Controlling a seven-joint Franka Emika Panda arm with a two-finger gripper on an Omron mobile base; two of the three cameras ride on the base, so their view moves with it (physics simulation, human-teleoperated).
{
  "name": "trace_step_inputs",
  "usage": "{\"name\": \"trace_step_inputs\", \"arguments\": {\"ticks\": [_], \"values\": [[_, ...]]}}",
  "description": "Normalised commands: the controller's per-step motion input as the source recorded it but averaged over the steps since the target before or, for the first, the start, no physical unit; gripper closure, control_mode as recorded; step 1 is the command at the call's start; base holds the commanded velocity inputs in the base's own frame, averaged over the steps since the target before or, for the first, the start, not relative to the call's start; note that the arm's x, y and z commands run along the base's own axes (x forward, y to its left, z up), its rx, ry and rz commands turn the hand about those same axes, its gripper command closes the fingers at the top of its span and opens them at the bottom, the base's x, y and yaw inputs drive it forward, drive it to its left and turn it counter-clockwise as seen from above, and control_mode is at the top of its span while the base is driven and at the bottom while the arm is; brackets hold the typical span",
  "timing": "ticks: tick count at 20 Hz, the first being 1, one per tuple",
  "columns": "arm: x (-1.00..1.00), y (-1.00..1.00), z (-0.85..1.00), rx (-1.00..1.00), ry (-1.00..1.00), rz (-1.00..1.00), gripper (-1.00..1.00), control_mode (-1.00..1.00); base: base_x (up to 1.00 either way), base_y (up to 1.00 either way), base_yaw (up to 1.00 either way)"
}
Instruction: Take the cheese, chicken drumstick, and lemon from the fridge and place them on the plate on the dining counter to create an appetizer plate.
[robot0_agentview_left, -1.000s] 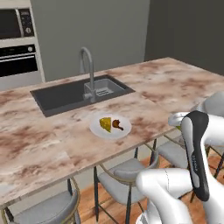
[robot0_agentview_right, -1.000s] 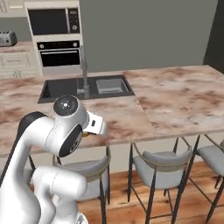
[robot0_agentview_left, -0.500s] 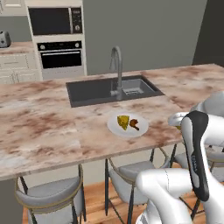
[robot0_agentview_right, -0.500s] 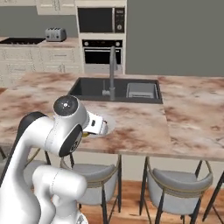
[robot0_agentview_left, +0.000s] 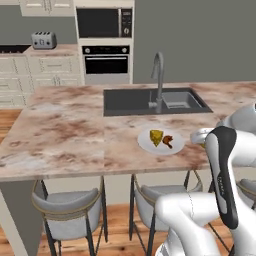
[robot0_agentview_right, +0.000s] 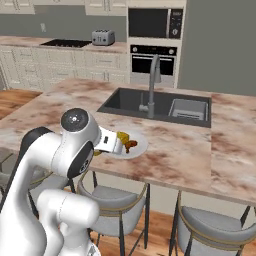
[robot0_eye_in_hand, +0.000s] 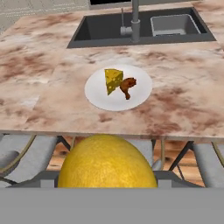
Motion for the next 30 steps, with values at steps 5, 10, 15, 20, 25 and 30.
{"name": "trace_step_inputs", "arguments": {"ticks": [5,10,15,20,25,30], "values": [[0.0,0.0,0.0,0.0,0.0,0.0,1.0,1.0,0.28,0.0,0.21],[0.08,0.0,-0.04,0.0,-0.01,0.0,1.0,-1.0,0.23,0.0,0.0],[0.55,0.0,-0.22,0.0,0.0,0.0,1.0,-1.0,0.0,0.0,0.0],[0.7,-0.04,-0.22,0.0,0.0,0.0,1.0,-1.0,0.0,0.0,0.0],[0.69,-0.23,-0.15,0.0,0.01,0.0,1.0,-1.0,0.0,0.0,0.0],[0.55,-0.41,-0.15,0.0,0.02,0.0,1.0,-1.0,0.0,0.0,0.0]]}}
